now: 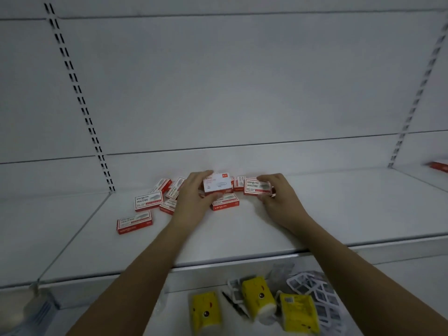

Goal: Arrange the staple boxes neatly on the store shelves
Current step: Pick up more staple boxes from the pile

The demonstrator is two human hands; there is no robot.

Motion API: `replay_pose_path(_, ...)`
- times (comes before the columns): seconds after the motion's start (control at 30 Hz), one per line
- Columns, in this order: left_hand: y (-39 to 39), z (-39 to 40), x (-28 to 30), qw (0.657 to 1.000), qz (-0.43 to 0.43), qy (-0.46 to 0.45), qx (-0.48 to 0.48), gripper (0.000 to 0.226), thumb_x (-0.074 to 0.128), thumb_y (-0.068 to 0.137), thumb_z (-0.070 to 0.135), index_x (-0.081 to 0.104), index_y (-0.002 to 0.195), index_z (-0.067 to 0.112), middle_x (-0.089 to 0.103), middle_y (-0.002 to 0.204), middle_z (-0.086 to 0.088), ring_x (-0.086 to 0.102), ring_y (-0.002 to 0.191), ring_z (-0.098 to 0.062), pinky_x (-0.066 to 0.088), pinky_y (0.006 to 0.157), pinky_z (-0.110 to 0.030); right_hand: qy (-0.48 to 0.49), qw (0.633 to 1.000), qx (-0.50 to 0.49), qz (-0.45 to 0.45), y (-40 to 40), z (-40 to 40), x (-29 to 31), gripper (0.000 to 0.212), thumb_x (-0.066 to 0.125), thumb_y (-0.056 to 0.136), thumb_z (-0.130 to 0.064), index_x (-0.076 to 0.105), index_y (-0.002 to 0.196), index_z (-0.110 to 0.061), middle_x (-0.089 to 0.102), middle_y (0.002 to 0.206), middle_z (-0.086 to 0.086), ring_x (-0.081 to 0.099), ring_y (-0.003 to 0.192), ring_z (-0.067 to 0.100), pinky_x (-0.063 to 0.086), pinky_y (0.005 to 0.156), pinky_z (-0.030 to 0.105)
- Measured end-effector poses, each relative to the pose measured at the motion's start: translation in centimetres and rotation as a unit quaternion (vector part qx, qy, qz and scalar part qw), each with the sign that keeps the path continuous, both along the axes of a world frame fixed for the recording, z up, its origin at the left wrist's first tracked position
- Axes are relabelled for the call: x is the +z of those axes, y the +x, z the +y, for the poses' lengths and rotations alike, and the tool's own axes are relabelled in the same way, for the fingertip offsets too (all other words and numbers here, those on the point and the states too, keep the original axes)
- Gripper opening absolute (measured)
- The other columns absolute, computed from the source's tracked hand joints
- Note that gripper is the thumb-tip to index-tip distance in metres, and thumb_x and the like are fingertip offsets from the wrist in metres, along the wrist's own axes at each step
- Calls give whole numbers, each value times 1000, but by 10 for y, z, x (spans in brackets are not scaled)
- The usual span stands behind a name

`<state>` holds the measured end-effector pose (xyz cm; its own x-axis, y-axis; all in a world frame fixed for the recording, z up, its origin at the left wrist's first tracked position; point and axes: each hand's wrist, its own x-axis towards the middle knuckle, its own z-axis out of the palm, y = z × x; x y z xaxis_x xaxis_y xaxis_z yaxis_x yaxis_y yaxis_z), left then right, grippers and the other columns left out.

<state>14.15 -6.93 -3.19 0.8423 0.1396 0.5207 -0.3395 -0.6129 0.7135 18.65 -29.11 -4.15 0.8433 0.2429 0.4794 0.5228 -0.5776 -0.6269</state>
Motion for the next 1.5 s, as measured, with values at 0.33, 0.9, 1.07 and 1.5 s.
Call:
replay_pose_path(0.33,-29,-23,29,991,65,-22,-114,53,79,74,9,59,123,18,62,116,4,60,97,-8,50,71,-11,-101,992,-81,-11,-82,-60,55,39,63,90,-13,54,128,-15,50,115,-4,52,94,11,44,83,22)
replay_pose_path(0.9,-90,-193,61,959,83,25,-268,49,85,70,21,61,114,23,59,114,4,55,101,-14,44,65,-13,-89,958,-273,-5,-231,-217,68,40,64,90,-18,52,128,-18,51,119,-7,54,102,9,44,77,14)
replay_pose_path(1.07,-128,-261,58,950,89,43,-296,49,84,70,20,62,114,21,58,108,8,56,96,-11,41,58,-4,-74,959,-273,-14,-271,-279,67,40,65,90,-15,53,128,-19,50,114,-10,54,99,7,45,70,11)
replay_pose_path(1.5,-224,-460,66,945,85,19,-316,51,85,70,21,63,115,21,62,117,2,53,112,-14,45,67,-12,-98,956,-276,-7,-381,-469,92,38,68,86,-14,56,122,-19,53,113,-3,53,95,12,49,83,28)
